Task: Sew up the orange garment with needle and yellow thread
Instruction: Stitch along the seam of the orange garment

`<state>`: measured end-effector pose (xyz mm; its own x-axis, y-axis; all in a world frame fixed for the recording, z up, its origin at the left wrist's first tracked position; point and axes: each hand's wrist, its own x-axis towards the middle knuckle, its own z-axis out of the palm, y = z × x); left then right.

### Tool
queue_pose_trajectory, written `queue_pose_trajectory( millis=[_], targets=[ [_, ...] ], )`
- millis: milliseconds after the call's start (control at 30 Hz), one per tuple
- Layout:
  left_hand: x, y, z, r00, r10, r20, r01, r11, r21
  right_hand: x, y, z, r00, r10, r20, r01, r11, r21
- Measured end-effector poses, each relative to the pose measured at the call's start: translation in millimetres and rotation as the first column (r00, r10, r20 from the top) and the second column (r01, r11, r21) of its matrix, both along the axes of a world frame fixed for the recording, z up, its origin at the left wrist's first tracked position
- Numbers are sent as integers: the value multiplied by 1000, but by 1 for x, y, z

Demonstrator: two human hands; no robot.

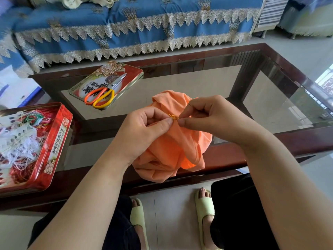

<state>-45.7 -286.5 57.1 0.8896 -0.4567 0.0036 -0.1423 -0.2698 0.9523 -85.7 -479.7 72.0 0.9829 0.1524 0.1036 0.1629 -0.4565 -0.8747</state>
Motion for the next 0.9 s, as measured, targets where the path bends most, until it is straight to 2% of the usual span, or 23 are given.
queue_pose_trajectory(
  millis=[167, 367, 533, 667, 767, 900],
  targets=[
    [-2, -3, 1, 999, 24, -28, -24, 999, -26, 1, 2, -4, 999, -31, 18, 31, 999, -22],
    [-2, -5, -2, 986, 37, -164, -50, 996, -77, 0, 6, -6, 994, -65, 92, 70, 996, -54],
    [-1, -2, 1, 983, 47, -176, -51, 998, -21, 1, 0, -4, 998, -40, 39, 44, 992, -119],
    [0, 2, 4, 979, -59, -194, 80, 991, 106, 0, 0, -3, 998, 60, 18, -56, 982, -179],
    [-4, -2, 6, 957, -120, -263, 158, 979, 130, 0, 5, -7, 996, 81, 26, -73, 973, -221],
    [-4, -1, 6, 943, -118, -312, 161, 980, 118, 1, 8, -9, 997, 54, 60, -37, 968, -249]
  ],
)
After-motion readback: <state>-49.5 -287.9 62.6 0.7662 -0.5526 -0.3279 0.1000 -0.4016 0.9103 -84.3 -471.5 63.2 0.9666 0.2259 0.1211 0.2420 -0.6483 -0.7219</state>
